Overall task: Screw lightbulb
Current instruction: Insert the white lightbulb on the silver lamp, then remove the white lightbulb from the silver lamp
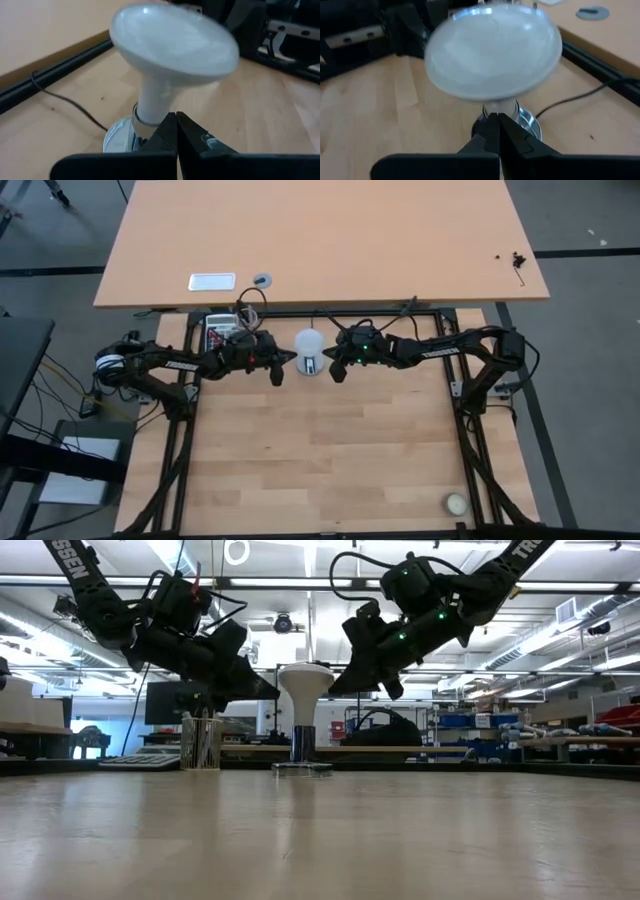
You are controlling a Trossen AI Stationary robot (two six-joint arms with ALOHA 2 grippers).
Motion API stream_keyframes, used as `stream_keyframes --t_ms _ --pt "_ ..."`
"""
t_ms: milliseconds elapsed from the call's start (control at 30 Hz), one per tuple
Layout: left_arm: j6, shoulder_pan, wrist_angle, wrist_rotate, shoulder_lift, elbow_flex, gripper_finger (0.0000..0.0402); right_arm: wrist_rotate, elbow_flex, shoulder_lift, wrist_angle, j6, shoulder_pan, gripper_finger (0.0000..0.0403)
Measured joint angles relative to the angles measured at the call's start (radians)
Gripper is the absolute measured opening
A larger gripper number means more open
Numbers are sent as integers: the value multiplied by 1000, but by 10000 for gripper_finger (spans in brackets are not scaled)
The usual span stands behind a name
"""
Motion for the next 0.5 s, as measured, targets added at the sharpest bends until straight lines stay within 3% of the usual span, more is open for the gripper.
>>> stream_keyframes --t_ms 500 --pt "22 -42 22 35 0 -1 0 -93 0 -160 -200 -138 11 5"
